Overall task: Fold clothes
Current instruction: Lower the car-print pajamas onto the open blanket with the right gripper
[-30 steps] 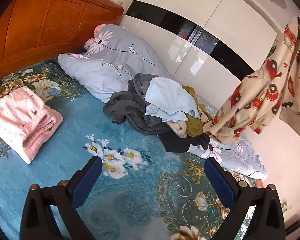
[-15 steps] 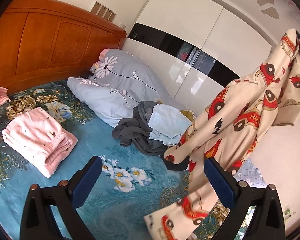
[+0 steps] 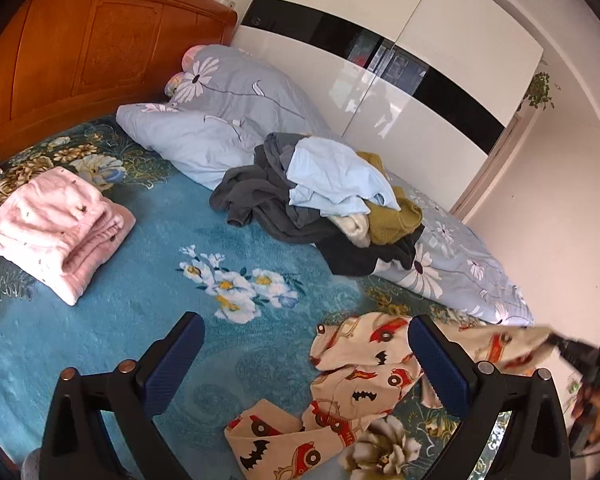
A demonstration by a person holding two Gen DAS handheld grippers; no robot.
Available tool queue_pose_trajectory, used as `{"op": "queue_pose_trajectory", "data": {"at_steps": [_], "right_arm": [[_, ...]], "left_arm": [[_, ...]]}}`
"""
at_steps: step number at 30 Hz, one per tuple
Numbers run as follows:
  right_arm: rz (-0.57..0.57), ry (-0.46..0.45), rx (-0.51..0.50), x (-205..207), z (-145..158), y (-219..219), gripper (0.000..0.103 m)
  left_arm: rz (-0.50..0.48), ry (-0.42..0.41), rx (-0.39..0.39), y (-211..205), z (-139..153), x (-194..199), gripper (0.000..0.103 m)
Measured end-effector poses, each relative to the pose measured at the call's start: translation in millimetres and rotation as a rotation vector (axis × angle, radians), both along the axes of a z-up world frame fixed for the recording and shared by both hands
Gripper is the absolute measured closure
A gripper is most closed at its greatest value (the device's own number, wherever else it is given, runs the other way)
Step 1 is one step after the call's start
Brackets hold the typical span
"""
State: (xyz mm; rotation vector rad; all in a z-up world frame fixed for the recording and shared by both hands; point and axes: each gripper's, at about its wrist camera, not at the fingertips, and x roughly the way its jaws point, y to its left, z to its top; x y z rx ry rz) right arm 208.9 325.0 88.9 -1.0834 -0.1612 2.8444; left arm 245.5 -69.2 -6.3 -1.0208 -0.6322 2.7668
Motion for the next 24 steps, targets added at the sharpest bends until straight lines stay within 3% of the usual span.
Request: {"op": "queue_pose_trajectory", "data": {"at_steps": [8,10,11,13,17,19,22,24], "right_arm": [[-0.324,-0.454,-0.040,65,-203,119,0.098],[-0.271,-0.480,-0.014,69,-206,112,0.093],[-0.233,-0.487,0.002,70,-204,105,0.078],[-0.156,-0.493,0.029,72,-194,90,0.057],[0.023,-0.398,-0.011,65,-153,44,0.037],[0.088,-0.345,-0.072,45,-149,12,0.035],[0.152,-0.315,-0.164,-2,-168,-45,0.035],[0.205,-0.344,-0.218,-38,-191,-93,0.035]], "left_arm": [[-0.052,-0.126,-0.030,35,-49,-23,0.000],[-0.060,-0.154,-0.038,40,-61,-24,0.000],[-0.059,-0.163,-0.044,41,-65,-25,0.000],[-0.048,-0.177,-0.048,39,-73,-26,0.000],[0.005,-0.185,-0.028,30,-82,-27,0.000],[0.040,-0.181,-0.011,25,-85,-28,0.000],[0.079,-0.149,0.008,13,-74,-23,0.000],[0.105,-0.115,0.015,3,-63,-18,0.000]]}}
